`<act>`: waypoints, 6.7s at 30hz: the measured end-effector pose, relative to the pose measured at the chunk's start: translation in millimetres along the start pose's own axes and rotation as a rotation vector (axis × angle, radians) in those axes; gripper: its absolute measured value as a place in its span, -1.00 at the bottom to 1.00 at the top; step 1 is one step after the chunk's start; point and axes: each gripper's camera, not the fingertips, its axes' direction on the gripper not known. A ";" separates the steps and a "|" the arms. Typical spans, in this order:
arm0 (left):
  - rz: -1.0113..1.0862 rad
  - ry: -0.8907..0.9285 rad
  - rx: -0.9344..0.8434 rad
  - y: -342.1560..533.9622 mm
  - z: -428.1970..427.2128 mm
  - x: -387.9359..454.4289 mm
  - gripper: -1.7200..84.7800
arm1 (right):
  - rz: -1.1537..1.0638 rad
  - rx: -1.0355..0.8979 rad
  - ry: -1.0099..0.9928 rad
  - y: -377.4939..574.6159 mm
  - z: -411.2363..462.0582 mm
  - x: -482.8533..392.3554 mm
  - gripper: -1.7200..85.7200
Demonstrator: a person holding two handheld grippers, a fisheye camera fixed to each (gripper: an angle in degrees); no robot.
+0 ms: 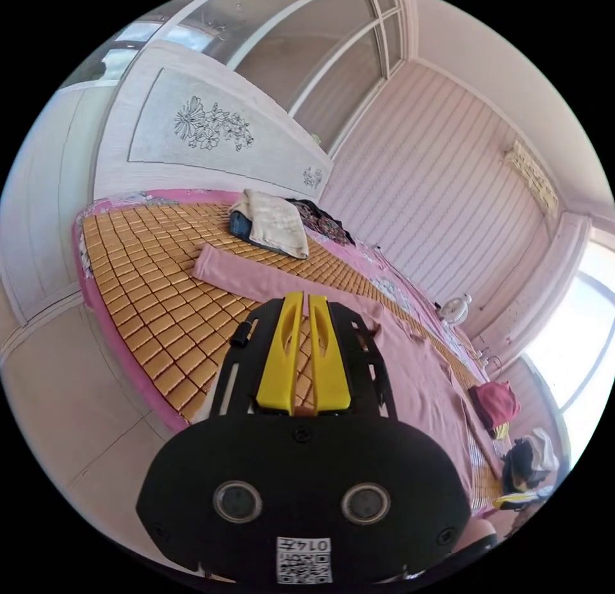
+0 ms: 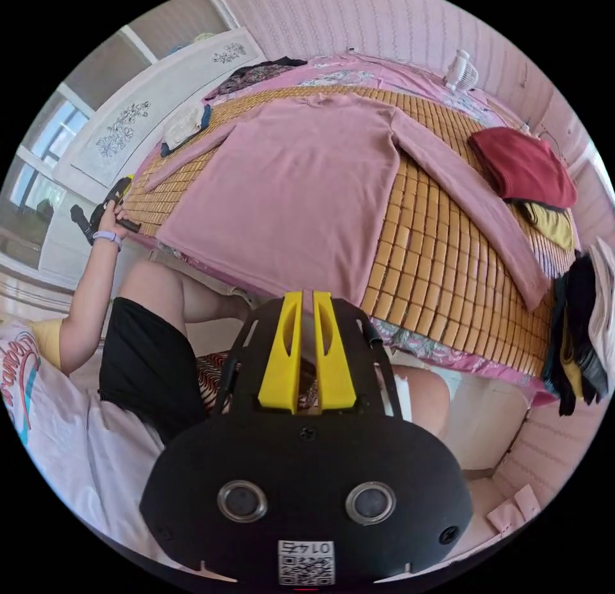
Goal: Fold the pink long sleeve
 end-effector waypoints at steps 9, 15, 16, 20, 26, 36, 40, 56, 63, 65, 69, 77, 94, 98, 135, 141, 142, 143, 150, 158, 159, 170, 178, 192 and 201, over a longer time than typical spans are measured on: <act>-0.178 -0.002 0.096 -3.7 2.1 -118.2 -0.83 | -0.425 0.062 0.049 -138.0 31.0 -126.6 -0.78; -0.184 -0.105 -0.055 22.8 40.2 -157.1 -0.74 | -0.747 0.097 0.007 -234.6 96.4 -251.0 -0.72; -0.193 -0.097 -0.071 22.5 42.9 -160.1 -0.74 | -0.777 0.102 -0.014 -243.8 102.4 -264.3 -0.72; -0.251 -0.079 -0.078 23.6 45.8 -174.9 -0.76 | -0.963 0.103 -0.137 -301.1 142.1 -358.4 -0.71; -0.294 -0.109 -0.136 22.1 59.3 -173.7 -0.77 | -1.072 0.074 -0.240 -357.8 197.3 -474.3 -0.71; -0.276 -0.140 -0.282 4.6 93.7 -156.6 -0.85 | -1.075 -0.057 -0.188 -367.2 273.4 -560.4 -0.71; -0.240 -0.157 -0.290 -5.8 99.6 -145.3 -0.96 | -1.135 0.058 -0.172 -353.5 268.7 -553.9 -0.79; 0.355 0.310 -0.251 -67.8 122.7 30.6 -0.89 | -0.630 0.618 -0.247 -339.4 -3.4 -248.6 -0.88; 0.440 0.498 -0.407 -61.5 175.1 126.6 -0.86 | -0.278 0.570 -0.110 -186.7 -107.4 -89.4 -0.86; 0.484 0.479 -0.435 -56.7 185.7 152.0 -0.86 | -0.179 0.528 -0.045 -152.8 -96.1 -66.9 -0.84; 0.573 0.419 -0.569 -41.0 214.4 196.3 -0.85 | 0.138 0.357 0.013 -102.6 -52.1 0.1 -0.79; 0.648 0.299 -0.642 -51.1 233.6 240.0 -0.83 | 0.024 0.230 0.180 -88.9 -15.4 -5.1 -0.71; 0.598 0.205 -0.683 -105.5 243.2 233.1 -0.98 | -0.119 -0.033 0.107 -119.5 23.8 -31.6 -0.93; 0.508 0.251 -0.692 -118.9 238.7 218.6 -0.98 | -0.112 -0.097 0.154 -112.3 36.6 -27.5 -0.85; 0.718 0.529 -0.799 -87.2 211.0 306.4 -0.98 | 0.607 0.379 0.558 -17.8 -84.0 220.1 -0.69; 0.757 0.461 -0.811 -81.6 207.9 298.3 -0.98 | 0.997 0.367 0.652 21.6 -85.0 326.9 -0.59; 0.766 0.454 -0.810 -81.2 206.8 298.6 -0.98 | 1.032 0.368 0.651 25.4 -84.5 333.1 -0.60; 0.784 0.440 -0.803 -79.8 204.3 299.0 -0.98 | 1.109 0.312 0.609 31.4 -82.8 347.8 -0.62; 0.807 0.421 -0.793 -80.6 197.0 287.0 -0.98 | 1.061 0.350 0.459 48.6 -88.9 354.5 -0.80; 0.661 0.639 -0.803 -110.3 177.9 259.7 -0.87 | 0.520 0.633 0.331 10.2 -153.7 238.7 -0.90; 0.651 0.716 -0.775 -119.2 165.6 261.0 -0.80 | 0.384 0.693 0.292 0.2 -166.2 205.6 -0.91; 0.622 0.757 -0.474 -170.6 23.2 257.6 -0.74 | -0.595 0.695 -0.276 -86.8 -159.4 -67.4 -0.83; 0.421 0.439 -0.740 -170.1 -13.3 127.6 -0.75 | -0.565 0.346 -0.292 -66.6 -50.9 -93.8 -0.71; 0.940 0.247 -1.085 -109.0 88.7 279.2 -0.70 | -0.186 0.331 0.289 -216.9 6.6 25.8 -0.75; 1.245 0.225 -0.908 -114.4 60.1 344.0 -0.95 | -0.059 0.290 0.071 -260.0 1.8 107.1 -0.93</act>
